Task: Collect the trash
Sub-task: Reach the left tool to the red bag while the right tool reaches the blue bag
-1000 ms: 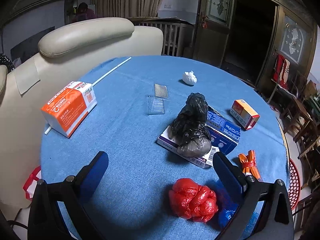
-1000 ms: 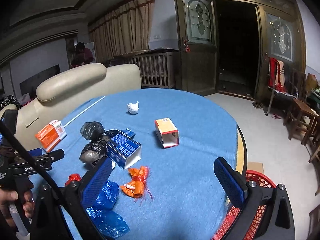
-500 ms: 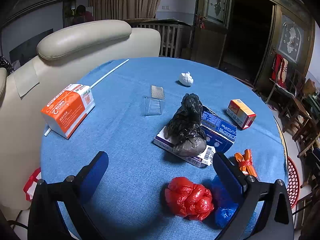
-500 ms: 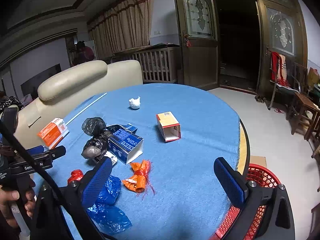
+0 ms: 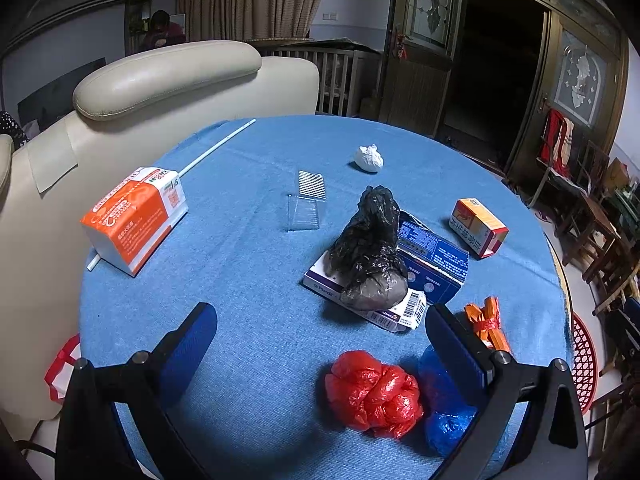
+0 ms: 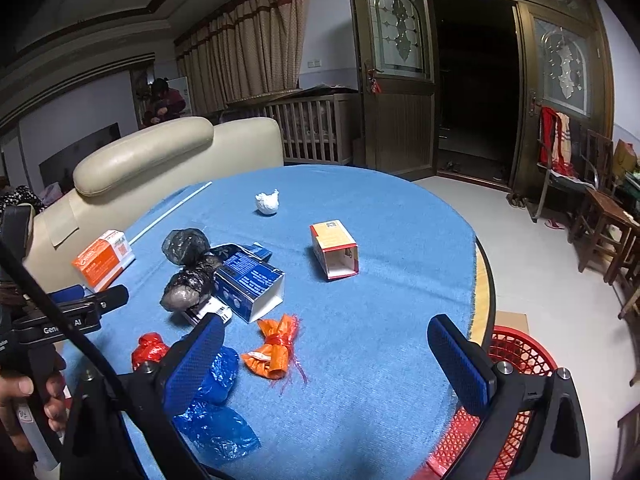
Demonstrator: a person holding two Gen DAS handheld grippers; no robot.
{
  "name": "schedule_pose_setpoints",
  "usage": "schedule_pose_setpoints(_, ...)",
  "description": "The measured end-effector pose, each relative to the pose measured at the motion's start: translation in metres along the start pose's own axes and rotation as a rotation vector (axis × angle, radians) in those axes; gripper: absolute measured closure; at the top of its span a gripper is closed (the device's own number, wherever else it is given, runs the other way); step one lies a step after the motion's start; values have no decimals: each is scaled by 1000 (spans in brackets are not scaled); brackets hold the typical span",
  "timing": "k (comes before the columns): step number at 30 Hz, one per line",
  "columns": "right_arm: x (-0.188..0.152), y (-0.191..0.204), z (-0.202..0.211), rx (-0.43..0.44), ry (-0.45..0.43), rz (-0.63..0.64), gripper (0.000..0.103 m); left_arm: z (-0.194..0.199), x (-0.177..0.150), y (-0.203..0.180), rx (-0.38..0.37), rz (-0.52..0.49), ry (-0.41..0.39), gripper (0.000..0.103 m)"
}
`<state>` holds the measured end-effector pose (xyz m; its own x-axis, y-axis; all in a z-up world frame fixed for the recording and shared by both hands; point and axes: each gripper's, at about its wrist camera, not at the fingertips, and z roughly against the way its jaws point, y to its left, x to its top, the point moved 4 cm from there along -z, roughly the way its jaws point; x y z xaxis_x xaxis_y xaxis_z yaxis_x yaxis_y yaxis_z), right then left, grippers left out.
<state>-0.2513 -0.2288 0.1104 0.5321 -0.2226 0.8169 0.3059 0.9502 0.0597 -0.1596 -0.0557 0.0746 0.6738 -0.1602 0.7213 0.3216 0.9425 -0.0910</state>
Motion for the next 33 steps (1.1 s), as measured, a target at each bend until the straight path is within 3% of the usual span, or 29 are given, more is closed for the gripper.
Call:
schedule_pose_setpoints(10,-8,-10,0,-77,27,-15,0,1,-1,-5,-12,-7,0,0)
schedule_pose_setpoints(33,-5,-11,6,-84,13,-23,0,7,0,-7,-19,-13,-15,0)
